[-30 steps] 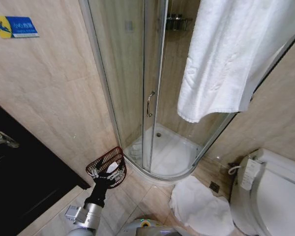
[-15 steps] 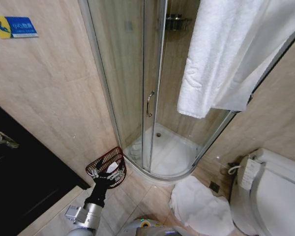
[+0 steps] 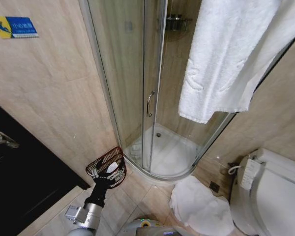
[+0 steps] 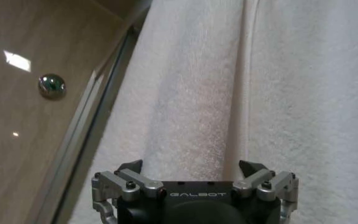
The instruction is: Discard the used towel into the hamper.
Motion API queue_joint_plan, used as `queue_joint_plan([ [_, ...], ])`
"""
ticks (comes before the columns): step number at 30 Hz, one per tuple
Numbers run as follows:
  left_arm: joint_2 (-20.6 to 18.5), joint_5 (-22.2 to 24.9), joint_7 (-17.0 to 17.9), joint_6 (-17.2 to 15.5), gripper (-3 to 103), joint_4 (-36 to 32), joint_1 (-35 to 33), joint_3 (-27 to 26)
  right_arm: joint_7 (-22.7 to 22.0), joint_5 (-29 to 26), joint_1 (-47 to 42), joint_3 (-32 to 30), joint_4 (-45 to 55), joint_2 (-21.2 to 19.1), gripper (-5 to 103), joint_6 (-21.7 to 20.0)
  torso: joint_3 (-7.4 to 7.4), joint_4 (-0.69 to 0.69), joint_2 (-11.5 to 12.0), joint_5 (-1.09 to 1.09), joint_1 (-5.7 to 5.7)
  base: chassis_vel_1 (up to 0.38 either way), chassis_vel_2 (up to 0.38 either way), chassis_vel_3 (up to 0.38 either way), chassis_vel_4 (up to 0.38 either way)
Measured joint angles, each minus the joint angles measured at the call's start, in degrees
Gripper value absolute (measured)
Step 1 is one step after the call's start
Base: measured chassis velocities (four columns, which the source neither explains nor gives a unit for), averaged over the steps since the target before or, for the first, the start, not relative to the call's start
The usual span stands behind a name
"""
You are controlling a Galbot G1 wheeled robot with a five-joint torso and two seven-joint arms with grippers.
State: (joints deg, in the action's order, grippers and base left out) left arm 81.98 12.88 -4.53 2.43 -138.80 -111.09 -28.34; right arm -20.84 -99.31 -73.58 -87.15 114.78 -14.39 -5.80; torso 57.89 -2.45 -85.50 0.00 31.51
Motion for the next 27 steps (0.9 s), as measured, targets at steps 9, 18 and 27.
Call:
queue_joint_plan([
  [9, 0.0, 0.0, 0.0, 0.0, 100, 0.0, 0.0, 0.0, 3.3, 1.8, -11.8, -10.5, -7.8, -7.6, 102, 1.1, 0.01, -0.01, 0.0, -0.01, 0.0, 0.0, 0.0, 0.0, 0.0],
  [18, 0.0, 0.0, 0.0, 0.0, 100, 0.0, 0.0, 0.0, 3.1, 4.6, -15.8, -15.9, -13.5, -11.8, 73, -0.2, 0.01, -0.02, 0.0, 0.0, 0.01, 0.0, 0.0, 0.0, 0.0],
  [27, 0.0, 0.0, 0.0, 0.0, 100, 0.0, 0.0, 0.0, 2.6, 4.9, -10.5, -11.4, -10.8, -7.6, 40, -1.1, 0.0, 0.0, 0.0, 0.0, 0.0, 0.0, 0.0, 0.0, 0.0],
])
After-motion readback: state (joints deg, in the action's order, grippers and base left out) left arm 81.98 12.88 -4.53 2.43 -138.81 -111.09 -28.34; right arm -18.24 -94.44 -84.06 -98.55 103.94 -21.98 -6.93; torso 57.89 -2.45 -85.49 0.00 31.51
